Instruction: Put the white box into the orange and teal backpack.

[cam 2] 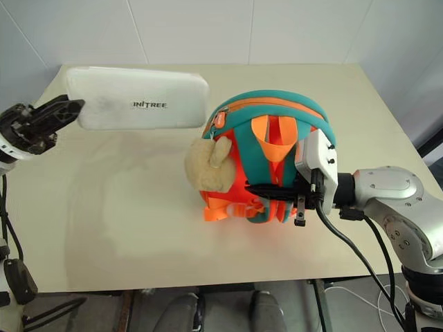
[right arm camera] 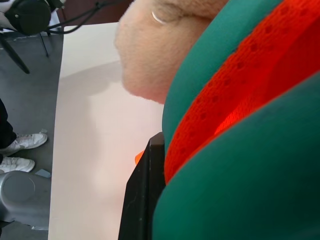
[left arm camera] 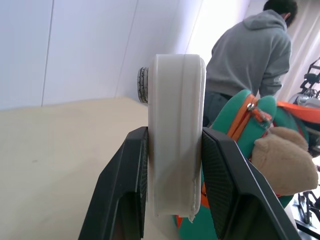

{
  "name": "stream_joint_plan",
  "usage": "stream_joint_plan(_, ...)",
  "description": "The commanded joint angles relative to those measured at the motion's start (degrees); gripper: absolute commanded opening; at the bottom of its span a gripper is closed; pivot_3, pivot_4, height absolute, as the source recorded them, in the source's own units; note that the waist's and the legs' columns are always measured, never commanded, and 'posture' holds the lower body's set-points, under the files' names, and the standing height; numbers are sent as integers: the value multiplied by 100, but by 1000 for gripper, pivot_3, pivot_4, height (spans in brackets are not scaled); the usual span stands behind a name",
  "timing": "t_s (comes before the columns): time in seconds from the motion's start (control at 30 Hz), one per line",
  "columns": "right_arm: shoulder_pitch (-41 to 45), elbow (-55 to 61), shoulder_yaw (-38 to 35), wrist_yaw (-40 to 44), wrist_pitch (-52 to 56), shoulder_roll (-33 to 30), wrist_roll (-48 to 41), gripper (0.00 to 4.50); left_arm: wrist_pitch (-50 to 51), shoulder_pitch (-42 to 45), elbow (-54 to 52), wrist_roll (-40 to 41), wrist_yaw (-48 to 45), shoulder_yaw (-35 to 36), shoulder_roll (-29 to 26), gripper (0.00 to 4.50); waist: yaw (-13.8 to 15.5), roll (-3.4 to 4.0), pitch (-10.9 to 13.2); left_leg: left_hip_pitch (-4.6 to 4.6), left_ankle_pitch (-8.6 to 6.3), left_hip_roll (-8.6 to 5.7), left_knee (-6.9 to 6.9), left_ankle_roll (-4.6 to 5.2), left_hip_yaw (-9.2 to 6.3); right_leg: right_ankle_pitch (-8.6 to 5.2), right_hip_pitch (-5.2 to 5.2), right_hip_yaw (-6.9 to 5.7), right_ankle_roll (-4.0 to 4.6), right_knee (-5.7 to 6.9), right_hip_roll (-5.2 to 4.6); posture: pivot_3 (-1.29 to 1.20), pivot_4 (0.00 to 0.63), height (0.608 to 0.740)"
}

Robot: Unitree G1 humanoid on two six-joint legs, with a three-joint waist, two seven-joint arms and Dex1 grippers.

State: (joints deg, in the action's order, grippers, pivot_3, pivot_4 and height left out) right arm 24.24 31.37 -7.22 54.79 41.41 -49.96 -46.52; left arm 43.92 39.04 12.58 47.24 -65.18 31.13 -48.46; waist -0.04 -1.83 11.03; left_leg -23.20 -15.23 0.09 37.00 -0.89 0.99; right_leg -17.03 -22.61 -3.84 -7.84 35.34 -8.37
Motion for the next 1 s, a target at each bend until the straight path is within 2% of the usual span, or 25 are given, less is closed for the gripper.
stream_joint_plan(0.03, 39, 6, -174, -89, -127, 3, 30, 0, -80, -60, -533, 418, -96, 295, -85, 1225, 1, 0, 0, 1, -4, 0, 4, 5, -1, 1, 4, 0, -1, 0, -1, 0, 150, 740)
stream_joint_plan(0.3, 187, -227, -4, -46, -217, 67, 183, 0, 66, -424, -1356, 827, 183, 251, 51, 1225, 4, 0, 0, 2, -9, 0, 9, 12, -4, 5, 9, 0, -1, -4, -2, 0, 150, 740)
stream_joint_plan(0.47, 272, -337, 96, 11, -267, 117, 282, 0, 93, -685, -1664, 804, 263, 1, 46, 1225, 4, 0, 0, 2, -9, 0, 9, 12, -3, 5, 9, 0, -1, -4, -1, 0, 150, 740)
stream_joint_plan(0.7, 371, -464, 209, 78, -320, 163, 382, 0, 28, -697, -1888, 742, 253, -361, -25, 1225, 53, 0, 0, 2, -11, -3, 12, 16, -4, 5, 11, 0, -1, -5, -2, 0, 150, 740)
stream_joint_plan(0.83, 382, -472, 237, 88, -329, 208, 429, 0, -78, -842, -1921, 520, 32, -595, -272, 1225, 38, 1, 0, 2, -13, -2, 7, 16, -2, 5, 11, 0, -1, -13, -2, 0, 150, 740)
stream_joint_plan(1.0, 371, -476, 268, 84, -349, 268, 498, 0, -288, -729, -1717, 545, -106, -445, -340, 1225, 37, 1, 0, 1, -17, -3, 8, 22, -1, 5, 11, 0, -1, -18, -1, 0, 150, 740)
